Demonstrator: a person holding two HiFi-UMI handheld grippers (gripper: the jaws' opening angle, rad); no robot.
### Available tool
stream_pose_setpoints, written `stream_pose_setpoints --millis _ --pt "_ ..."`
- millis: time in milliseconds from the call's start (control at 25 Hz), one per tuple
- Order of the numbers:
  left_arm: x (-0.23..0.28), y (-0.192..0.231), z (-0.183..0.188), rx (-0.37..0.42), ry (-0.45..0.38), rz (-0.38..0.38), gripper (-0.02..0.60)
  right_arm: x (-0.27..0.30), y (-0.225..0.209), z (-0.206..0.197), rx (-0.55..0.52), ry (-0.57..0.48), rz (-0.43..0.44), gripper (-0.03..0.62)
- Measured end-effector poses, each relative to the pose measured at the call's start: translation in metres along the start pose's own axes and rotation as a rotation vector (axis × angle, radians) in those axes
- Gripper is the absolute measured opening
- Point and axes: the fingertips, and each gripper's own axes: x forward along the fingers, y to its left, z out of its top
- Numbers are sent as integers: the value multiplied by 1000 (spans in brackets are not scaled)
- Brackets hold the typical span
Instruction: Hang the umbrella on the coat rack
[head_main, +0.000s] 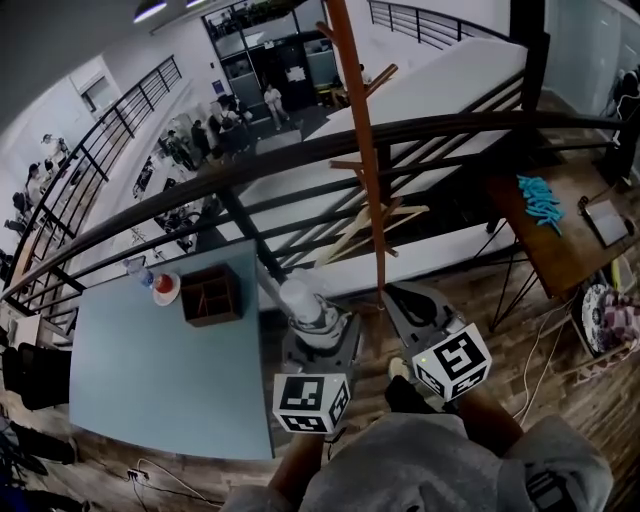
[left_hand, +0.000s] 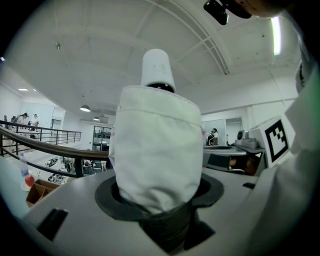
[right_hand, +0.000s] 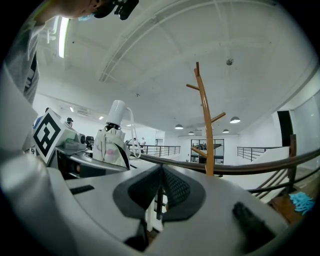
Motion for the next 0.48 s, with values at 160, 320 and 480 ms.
stream_pose_setpoints --millis 160,320,480 --pt "20 9 4 3 -1 3 265 15 -17 1 0 -2 -1 28" --pt "42 17 9 5 1 5 265 31 -37 -1 7 -3 -6 28" --pt "64 26 14 4 3 9 265 48 -53 0 10 -4 1 28"
